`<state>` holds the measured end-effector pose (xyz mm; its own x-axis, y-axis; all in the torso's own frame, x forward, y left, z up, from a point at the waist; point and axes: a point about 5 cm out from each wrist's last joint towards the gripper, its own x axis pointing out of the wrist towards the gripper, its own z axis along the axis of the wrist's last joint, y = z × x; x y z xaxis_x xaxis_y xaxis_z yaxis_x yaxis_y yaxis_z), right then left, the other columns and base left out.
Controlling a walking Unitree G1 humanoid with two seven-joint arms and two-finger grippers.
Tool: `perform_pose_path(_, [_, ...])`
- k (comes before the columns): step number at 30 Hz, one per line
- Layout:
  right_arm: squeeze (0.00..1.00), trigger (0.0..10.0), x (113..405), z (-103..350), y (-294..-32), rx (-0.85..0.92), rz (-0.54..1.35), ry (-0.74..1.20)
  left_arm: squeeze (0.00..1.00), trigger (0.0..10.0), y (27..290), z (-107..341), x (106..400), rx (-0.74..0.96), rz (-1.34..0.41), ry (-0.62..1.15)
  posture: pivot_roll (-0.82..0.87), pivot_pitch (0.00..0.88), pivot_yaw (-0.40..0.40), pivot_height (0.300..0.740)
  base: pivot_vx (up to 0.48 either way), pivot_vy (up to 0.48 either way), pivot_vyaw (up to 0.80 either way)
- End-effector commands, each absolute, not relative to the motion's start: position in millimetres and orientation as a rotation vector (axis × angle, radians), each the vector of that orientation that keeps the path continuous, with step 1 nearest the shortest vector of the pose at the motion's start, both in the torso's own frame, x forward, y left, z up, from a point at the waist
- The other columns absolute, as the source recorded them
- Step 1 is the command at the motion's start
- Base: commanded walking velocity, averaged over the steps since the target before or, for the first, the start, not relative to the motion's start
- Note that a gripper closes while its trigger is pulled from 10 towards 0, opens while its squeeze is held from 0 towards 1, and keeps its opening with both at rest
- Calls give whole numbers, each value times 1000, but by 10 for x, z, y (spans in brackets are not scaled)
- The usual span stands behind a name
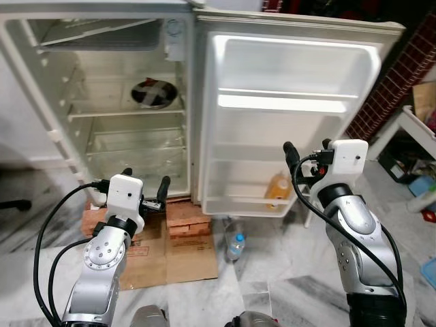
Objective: Restocking fridge
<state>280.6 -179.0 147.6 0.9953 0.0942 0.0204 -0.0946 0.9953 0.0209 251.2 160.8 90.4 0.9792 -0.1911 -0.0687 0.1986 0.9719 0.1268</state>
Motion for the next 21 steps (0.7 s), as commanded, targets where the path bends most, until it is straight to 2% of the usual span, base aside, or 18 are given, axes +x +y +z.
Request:
perform_pose_path(1, [0, 10000, 2827, 1483, -1793, 26, 95, -25, 0, 10000, 1607, 922, 2496, 134, -197, 53, 8, 76, -57, 740, 0, -341, 0])
perform_pose_path(5, [0, 10000, 2828, 1477, -1786, 25, 99, -24, 0, 10000, 1619, 924, 2491, 133, -192, 53, 10, 78, -58, 740, 0, -444, 0])
perform_pose_path(12, [0, 10000, 2823, 1465, -1777, 27, 106, -20, 0, 10000, 1635, 919, 2484, 121, -173, 62, 13, 80, -59, 740, 0, 0, 0])
perform_pose_path(18, [0, 10000, 2829, 1466, -1761, 32, 119, -23, 0, 10000, 1753, 928, 2505, 104, -97, 55, 15, 84, -60, 740, 0, 0, 0])
perform_pose_path(21, [0, 10000, 2834, 1464, -1751, 34, 127, -23, 0, 10000, 1829, 946, 2520, 89, -70, 53, 18, 82, -60, 740, 320, 162, 0])
